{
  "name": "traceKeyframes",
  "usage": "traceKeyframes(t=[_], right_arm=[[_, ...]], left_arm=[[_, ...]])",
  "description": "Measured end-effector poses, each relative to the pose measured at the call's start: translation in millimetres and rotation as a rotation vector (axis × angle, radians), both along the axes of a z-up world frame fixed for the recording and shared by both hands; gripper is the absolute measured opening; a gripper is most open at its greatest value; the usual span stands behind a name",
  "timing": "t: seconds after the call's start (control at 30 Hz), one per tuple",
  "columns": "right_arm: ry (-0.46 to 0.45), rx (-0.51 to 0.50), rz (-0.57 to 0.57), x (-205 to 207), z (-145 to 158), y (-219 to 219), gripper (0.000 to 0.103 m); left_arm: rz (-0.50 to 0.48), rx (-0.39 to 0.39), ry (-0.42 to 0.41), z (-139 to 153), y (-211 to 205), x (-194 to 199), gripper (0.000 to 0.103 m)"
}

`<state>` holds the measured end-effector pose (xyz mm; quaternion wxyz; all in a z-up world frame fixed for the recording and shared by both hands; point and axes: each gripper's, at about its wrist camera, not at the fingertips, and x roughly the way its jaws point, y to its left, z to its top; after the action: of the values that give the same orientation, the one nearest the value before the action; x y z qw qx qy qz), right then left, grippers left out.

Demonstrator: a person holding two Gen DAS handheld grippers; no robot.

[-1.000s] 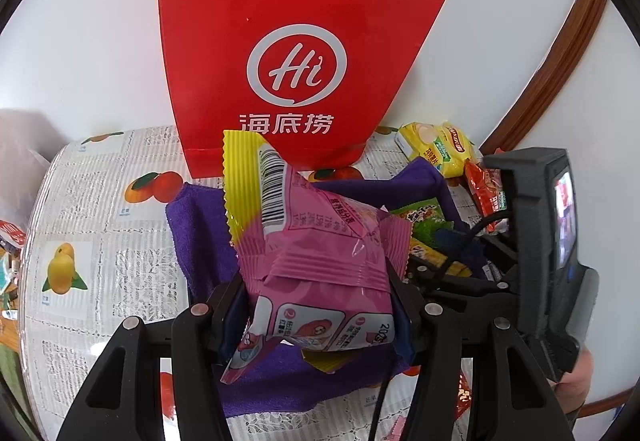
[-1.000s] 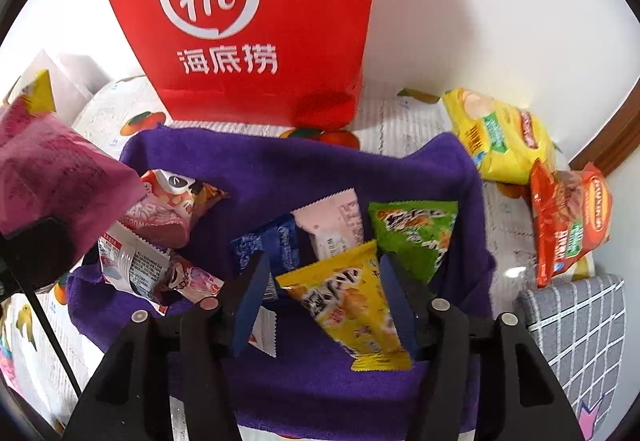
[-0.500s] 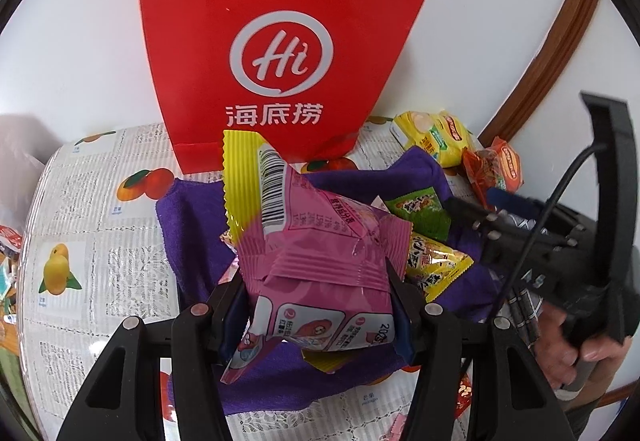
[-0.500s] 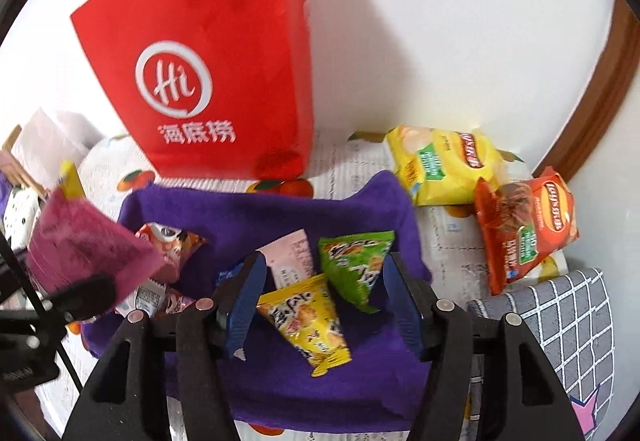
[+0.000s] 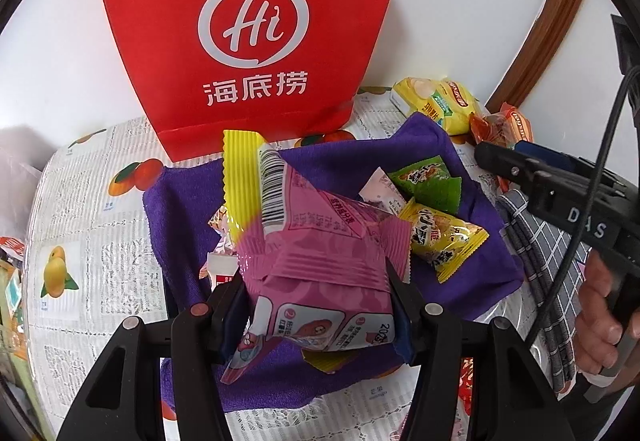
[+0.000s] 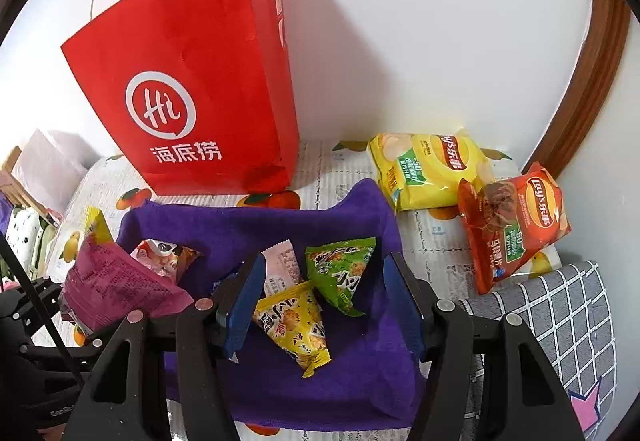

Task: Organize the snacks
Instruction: 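Lower the pink bag onto the purple towel and open the left tool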

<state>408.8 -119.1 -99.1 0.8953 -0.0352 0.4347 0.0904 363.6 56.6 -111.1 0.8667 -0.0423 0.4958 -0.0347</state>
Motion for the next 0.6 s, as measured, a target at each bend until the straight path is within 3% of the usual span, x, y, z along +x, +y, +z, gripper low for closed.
traceKeyframes(t=[0.6], right_arm=[[-0.014,0.003,-0.001,-1.3,4.4,-1.9,0.061]], left_arm=[[0.0,0.009,0.014,-2.8,-0.5,2.2,0.056]])
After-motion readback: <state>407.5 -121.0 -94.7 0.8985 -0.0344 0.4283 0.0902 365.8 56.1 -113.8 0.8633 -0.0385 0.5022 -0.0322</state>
